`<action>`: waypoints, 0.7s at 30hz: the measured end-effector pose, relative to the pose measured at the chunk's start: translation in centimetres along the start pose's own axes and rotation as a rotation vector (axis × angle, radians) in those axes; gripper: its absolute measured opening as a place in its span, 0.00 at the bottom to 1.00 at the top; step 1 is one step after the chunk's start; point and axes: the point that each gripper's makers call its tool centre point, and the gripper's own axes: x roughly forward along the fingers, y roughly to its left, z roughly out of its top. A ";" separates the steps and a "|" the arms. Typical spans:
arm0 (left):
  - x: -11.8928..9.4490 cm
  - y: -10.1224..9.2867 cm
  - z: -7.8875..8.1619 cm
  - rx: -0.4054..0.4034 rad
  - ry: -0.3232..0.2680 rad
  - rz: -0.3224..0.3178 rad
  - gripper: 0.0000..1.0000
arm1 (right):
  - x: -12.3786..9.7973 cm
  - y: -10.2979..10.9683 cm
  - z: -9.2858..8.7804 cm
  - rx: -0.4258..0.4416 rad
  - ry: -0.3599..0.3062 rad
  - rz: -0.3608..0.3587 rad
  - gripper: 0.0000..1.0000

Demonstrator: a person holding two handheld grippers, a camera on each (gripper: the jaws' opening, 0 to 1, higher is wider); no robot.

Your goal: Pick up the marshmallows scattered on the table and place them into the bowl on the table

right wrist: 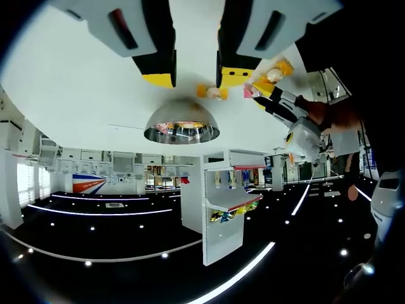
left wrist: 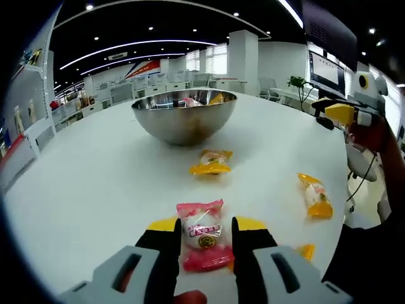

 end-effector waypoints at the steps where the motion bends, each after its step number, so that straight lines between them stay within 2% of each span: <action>1: 0.1 0.0 -0.1 0.005 0.003 0.000 0.33 | 0.0 0.0 0.0 0.002 -0.001 0.001 0.25; 10: 0.5 0.3 0.0 0.057 -0.006 0.016 0.28 | 0.0 -0.1 -0.2 0.005 0.004 -0.004 0.25; 21: 0.4 0.3 0.3 0.066 -0.020 0.005 0.25 | 0.1 0.1 -0.3 0.008 0.009 -0.004 0.25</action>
